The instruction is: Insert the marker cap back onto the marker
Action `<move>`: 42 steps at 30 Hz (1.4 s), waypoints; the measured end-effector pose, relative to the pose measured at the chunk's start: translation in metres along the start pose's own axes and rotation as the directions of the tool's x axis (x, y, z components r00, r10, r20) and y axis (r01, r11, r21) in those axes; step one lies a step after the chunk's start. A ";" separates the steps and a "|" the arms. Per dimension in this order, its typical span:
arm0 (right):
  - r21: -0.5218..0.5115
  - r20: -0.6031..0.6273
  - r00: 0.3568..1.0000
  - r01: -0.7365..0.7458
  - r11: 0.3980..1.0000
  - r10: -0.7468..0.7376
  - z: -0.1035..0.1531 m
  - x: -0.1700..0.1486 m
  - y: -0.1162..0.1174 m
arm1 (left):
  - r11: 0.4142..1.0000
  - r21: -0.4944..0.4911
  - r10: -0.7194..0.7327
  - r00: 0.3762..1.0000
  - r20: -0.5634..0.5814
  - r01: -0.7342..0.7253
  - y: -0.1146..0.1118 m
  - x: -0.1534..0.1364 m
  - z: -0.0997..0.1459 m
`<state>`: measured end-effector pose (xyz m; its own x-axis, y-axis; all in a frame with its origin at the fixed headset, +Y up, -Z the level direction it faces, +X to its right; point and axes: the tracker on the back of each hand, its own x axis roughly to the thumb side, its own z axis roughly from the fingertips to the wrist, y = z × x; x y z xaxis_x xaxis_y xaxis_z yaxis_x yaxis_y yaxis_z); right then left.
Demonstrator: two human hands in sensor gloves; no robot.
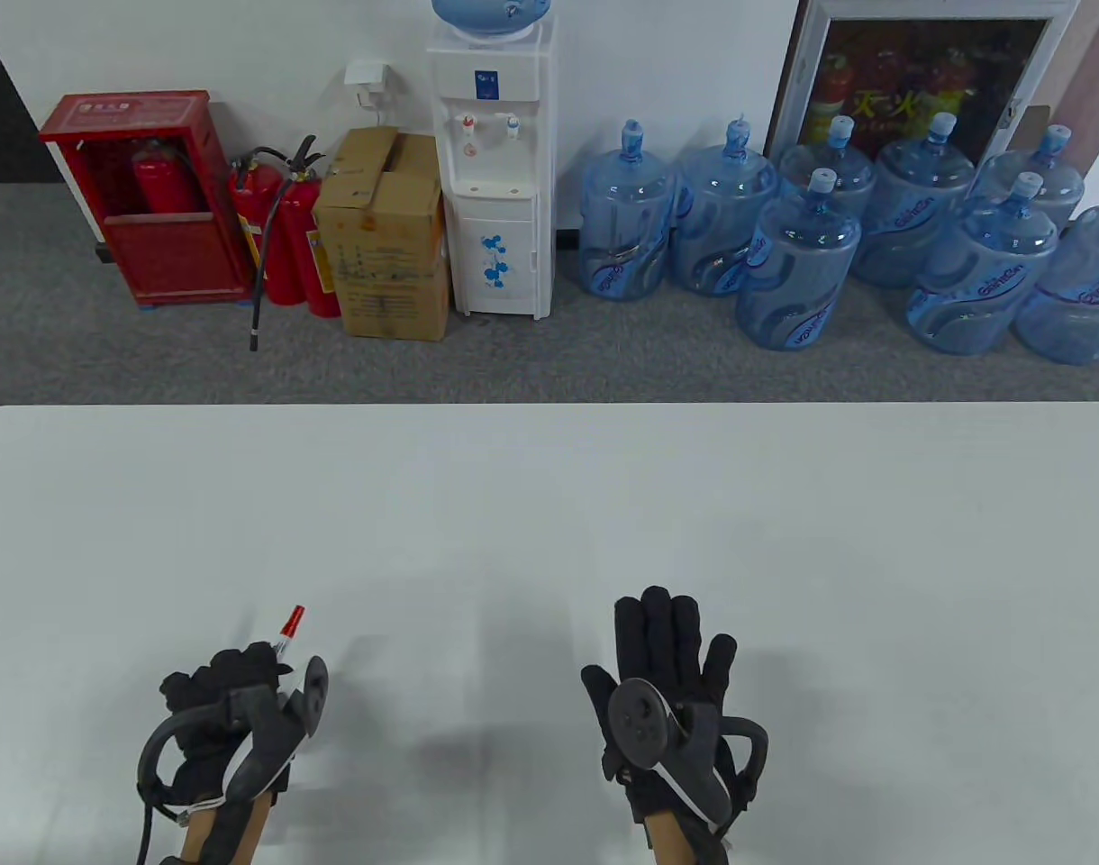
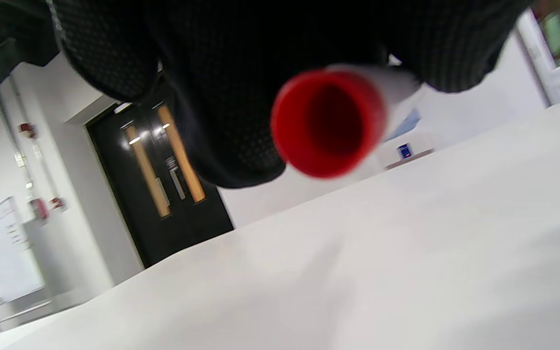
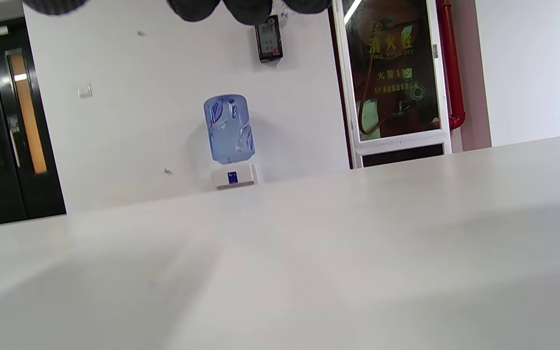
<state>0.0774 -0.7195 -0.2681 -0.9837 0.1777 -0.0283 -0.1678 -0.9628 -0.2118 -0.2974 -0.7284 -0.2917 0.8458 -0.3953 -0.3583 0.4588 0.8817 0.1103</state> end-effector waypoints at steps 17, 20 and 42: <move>0.105 -0.015 1.000 0.025 0.994 -0.023 0.000 0.002 0.010 | 0.974 -0.217 -0.082 0.994 -0.072 0.064 -0.045 -0.019 -0.020; 0.110 -0.018 0.999 0.030 0.993 -0.028 0.000 0.002 0.011 | 0.971 -0.232 -0.076 0.995 -0.069 0.059 -0.047 -0.019 -0.021; 0.134 -0.017 0.999 0.030 0.990 -0.028 -0.001 0.004 0.013 | 0.953 -0.300 -0.070 0.996 -0.055 0.051 -0.055 -0.015 -0.020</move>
<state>0.0718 -0.7310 -0.2717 -0.9773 0.2082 -0.0393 -0.2046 -0.9756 -0.0794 -0.3410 -0.7652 -0.3111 0.7951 -0.4415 -0.4159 0.3983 0.8972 -0.1909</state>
